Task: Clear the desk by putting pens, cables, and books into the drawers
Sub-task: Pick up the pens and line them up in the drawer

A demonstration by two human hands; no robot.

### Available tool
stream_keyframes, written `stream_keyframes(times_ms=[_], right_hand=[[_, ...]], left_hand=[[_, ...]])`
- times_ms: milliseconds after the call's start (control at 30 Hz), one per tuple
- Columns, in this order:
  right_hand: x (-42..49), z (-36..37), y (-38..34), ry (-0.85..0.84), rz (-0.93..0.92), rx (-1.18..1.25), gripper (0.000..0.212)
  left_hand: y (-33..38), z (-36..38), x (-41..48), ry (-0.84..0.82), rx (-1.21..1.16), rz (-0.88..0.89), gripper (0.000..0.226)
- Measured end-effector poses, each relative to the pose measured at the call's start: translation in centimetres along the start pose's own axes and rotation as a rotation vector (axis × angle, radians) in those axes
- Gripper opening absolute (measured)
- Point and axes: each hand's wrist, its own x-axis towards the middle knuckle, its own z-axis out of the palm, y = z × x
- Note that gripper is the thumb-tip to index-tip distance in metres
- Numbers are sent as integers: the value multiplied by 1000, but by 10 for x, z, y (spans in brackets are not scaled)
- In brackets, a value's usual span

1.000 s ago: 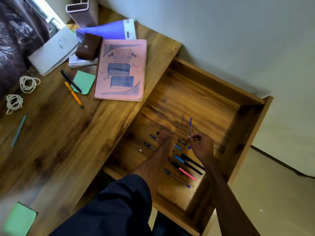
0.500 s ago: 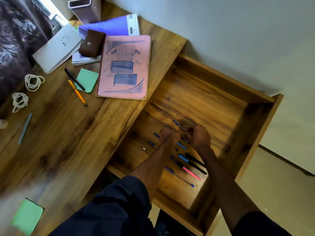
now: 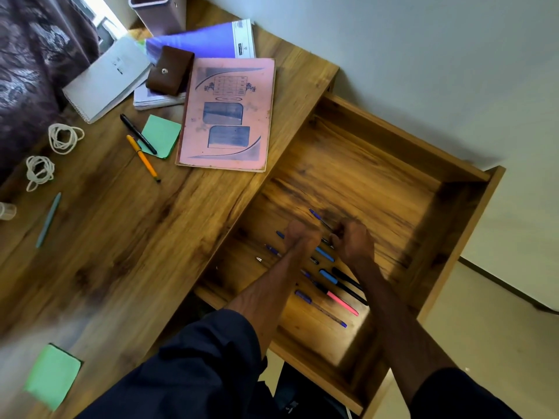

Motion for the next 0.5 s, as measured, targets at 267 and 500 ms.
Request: stream_keyframes(times_ms=[267, 500], right_hand=[[-13, 3, -13, 45, -14, -39, 27], [-41, -1, -56, 108, -111, 72, 20]], left_hand=[[-10, -20, 0, -40, -31, 24, 40], [-27, -79, -15, 1, 30, 219, 24]])
